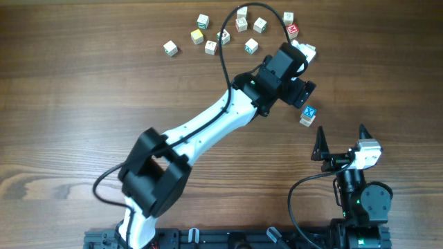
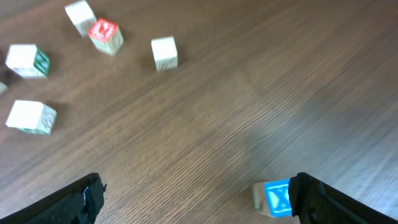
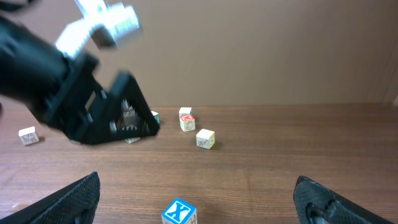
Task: Form a tower
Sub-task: 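Carry the blue X block and stack it on the white block, then lift the left arm away and reach the right arm toward the cluster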
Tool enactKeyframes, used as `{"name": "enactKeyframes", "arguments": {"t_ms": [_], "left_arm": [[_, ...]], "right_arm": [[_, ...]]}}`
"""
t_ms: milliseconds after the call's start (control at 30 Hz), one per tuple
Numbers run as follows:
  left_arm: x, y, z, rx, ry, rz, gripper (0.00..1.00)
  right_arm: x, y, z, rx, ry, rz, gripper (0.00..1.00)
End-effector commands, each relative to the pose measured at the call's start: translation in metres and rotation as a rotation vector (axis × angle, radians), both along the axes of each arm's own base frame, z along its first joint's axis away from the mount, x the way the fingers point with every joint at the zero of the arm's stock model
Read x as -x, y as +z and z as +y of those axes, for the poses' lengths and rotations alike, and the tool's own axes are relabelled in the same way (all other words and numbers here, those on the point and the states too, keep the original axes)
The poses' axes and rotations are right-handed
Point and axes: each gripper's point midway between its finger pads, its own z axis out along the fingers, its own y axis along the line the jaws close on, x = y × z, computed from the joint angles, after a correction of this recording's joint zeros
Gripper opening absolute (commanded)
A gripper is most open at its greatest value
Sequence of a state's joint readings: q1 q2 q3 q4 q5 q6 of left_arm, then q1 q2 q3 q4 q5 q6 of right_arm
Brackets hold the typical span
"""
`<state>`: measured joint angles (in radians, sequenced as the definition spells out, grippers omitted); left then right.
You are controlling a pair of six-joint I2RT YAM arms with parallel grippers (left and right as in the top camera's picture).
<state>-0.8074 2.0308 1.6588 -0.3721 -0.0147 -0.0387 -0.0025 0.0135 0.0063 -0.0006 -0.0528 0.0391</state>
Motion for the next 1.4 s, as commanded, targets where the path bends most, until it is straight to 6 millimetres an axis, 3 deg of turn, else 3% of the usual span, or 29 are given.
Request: {"name": "enactKeyframes", "arguments": {"t_ms": [0,67,167,200,267,300,333,467,500,533,600,700,767,800,833,900,967,1033,1133,1267,1367], "left_arm": [[0.001,0.065,0.013,0.079,0.010,-0.084,0.98],[-0.011,0.083,0.034,0.066,0.083,-0.130,1.00],[-0.035,0.110,0.102,-0.011,0.278,-0.197,1.00],[-0.041,0.119,0.133,-0.048,0.357,-0.213,1.00],[-0.046,0.132,0.182,-0.106,0.472,-0.226,1.00],[-0.046,0.142,0.231,-0.163,0.578,-0.223,1.00],[-0.041,0.149,0.268,-0.187,0.648,-0.201,1.00],[-0.006,0.165,0.377,-0.032,1.006,-0.052,1.00],[0.007,0.165,0.389,0.029,1.003,0.016,1.00],[0.015,0.166,0.387,0.120,0.950,0.090,1.00],[0.035,0.161,0.355,0.242,0.709,0.246,1.00],[0.058,0.133,0.350,0.181,0.711,0.398,1.00],[0.070,0.121,0.344,0.152,0.699,0.468,1.00],[0.073,0.117,0.338,0.142,0.681,0.483,1.00],[0.073,0.117,0.321,0.147,0.626,0.480,1.00],[0.069,0.123,0.294,0.169,0.539,0.443,1.00],[0.063,0.131,0.274,0.187,0.479,0.389,1.00],[0.057,0.140,0.260,0.209,0.438,0.340,1.00],[0.053,0.144,0.257,0.236,0.448,0.328,1.00],[0.050,0.146,0.253,0.260,0.459,0.330,1.00],[0.052,0.144,0.245,0.254,0.439,0.337,1.00]], "right_arm": [[0.001,0.001,0.004,0.010,0.021,-0.008,1.00],[0.001,0.001,0.004,0.010,0.021,-0.008,1.00],[0.001,0.002,0.004,0.010,0.021,-0.008,1.00],[0.001,0.001,0.004,0.010,0.021,-0.008,1.00],[0.001,0.001,0.004,0.010,0.021,-0.008,1.00],[0.001,0.001,0.004,0.010,0.021,-0.008,1.00],[0.001,0.001,0.004,0.010,0.021,-0.008,1.00],[0.000,0.001,0.003,0.014,0.015,-0.008,1.00],[0.000,0.003,0.003,0.011,0.014,-0.016,1.00],[0.001,0.012,0.006,-0.008,0.034,-0.051,1.00],[0.002,0.013,0.018,-0.155,0.109,-0.040,1.00],[0.003,0.001,0.027,-0.351,0.155,0.041,1.00],[0.001,-0.002,0.023,-0.414,0.125,0.056,1.00],[0.000,-0.002,0.017,-0.529,0.089,0.062,1.00],[0.001,0.014,0.021,-0.618,0.130,0.013,1.00],[0.007,0.041,0.034,-0.571,0.235,-0.061,1.00],[0.009,0.054,0.034,-0.565,0.235,-0.063,1.00],[0.008,0.063,0.035,-0.505,0.221,-0.015,1.00],[-0.001,0.087,0.035,-0.420,0.198,0.061,1.00],[-0.031,0.126,0.030,-0.345,0.141,0.218,1.00],[-0.068,0.153,0.031,-0.289,0.129,0.392,1.00]]}}
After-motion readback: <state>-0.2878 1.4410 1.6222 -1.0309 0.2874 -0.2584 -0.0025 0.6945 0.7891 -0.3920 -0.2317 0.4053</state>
